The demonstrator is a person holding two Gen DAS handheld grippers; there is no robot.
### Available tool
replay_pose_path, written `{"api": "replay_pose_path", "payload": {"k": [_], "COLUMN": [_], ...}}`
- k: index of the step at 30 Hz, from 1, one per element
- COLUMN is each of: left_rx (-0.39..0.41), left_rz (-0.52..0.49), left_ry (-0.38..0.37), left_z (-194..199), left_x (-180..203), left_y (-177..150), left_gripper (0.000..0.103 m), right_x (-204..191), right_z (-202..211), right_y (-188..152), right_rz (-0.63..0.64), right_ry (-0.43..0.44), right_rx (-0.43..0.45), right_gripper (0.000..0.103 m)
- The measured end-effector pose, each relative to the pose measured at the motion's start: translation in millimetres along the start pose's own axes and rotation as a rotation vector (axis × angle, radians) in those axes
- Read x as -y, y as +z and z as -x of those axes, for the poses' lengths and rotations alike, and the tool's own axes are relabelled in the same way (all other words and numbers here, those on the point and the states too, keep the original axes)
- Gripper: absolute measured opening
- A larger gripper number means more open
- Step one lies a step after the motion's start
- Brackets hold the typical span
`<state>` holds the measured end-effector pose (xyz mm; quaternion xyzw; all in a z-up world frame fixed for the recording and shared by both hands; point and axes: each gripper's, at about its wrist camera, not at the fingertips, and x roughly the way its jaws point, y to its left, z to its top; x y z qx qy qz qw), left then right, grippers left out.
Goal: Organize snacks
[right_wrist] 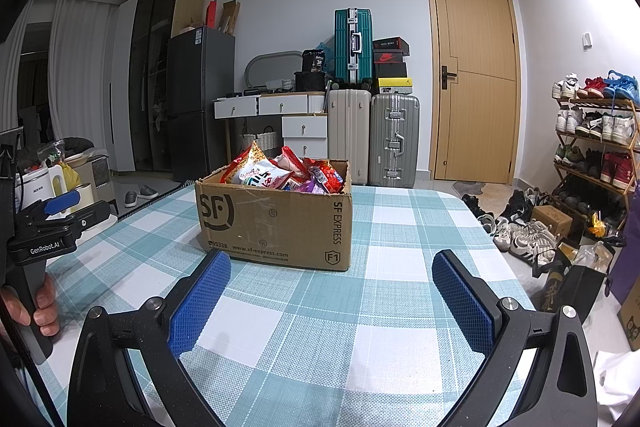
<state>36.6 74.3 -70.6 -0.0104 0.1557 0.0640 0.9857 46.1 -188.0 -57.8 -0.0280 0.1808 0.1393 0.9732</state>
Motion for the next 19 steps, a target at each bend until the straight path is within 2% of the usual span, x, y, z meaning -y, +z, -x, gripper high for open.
{"api": "replay_pose_path", "payload": {"k": [19], "left_rx": [-0.001], "left_rz": [0.000], "left_ry": [0.001], "left_z": [0.6], "left_x": [-0.2], "left_y": [0.0], "left_gripper": [0.102], "right_x": [0.1], "right_z": [-0.2], "right_y": [-0.1], "right_rz": [0.000], "right_ry": [0.000], "right_rx": [0.000], "right_gripper": [0.103]}}
